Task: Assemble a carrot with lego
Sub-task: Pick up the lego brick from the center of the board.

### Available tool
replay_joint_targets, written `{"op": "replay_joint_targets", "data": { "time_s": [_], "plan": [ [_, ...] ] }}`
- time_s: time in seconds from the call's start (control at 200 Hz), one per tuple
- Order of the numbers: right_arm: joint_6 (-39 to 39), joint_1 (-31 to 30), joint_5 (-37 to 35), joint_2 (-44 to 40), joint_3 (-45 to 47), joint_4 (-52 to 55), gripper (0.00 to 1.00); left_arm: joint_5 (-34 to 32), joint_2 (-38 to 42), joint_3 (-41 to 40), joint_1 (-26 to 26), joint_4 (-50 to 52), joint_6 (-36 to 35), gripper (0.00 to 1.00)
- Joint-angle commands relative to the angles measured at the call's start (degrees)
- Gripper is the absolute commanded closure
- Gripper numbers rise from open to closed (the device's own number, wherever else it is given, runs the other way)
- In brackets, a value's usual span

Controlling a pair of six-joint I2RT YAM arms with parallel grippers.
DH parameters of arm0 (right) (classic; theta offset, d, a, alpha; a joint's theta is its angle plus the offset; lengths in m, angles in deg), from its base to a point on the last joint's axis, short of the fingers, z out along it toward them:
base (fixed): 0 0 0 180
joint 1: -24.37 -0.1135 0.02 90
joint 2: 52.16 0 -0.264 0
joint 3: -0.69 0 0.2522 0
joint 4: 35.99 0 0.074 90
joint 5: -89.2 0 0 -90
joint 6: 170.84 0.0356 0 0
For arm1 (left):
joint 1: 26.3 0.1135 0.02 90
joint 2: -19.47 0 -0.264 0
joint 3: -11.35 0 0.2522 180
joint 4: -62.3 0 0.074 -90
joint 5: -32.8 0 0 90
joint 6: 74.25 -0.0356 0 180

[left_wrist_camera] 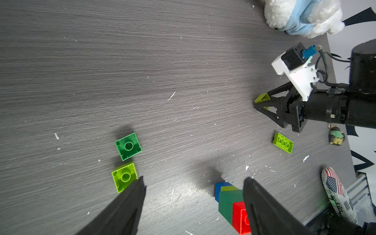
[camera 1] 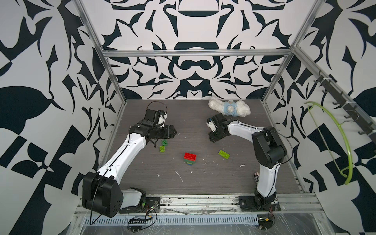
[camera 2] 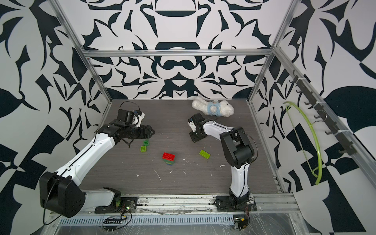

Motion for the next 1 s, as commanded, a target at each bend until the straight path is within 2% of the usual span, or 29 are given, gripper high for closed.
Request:
{"op": "replay_joint_targets", "data": {
  "time_s": [0.0, 0.32, 0.41, 0.565, 0.79, 0.995],
  "plan": [
    [0.2, 0.2, 0.3, -2.3, -1.4, 0.9, 0.55, 0.1, 0.0, 0.4, 0.1, 0.4, -0.8, 0.17],
    [-0.1, 0.2, 0.0, -4.2, -0.3, 1.3, 0.62, -2.6, -0.2, -1.0, 0.2, 1.0, -1.5, 0.16],
    [-0.1, 0.2, 0.3, -4.7, 0.1, 1.3, 0.63, -4.2, -1.7, -1.2, 1.9, 1.8, -1.8, 0.17],
    [0.2, 0.2, 0.6, -6.1, 1.2, 0.9, 0.64, -3.1, -5.4, -0.4, 4.1, 2.6, -0.6, 0.17],
    [0.9, -0.8, 1.4, -8.0, 3.9, 0.4, 0.65, -6.0, -13.3, 0.6, 4.3, 1.4, 5.3, 0.17],
    [1.8, -4.9, 2.1, -12.0, 7.9, -0.7, 0.65, -8.7, -17.8, 1.1, 4.3, -3.0, 9.6, 0.18]
  ]
}}
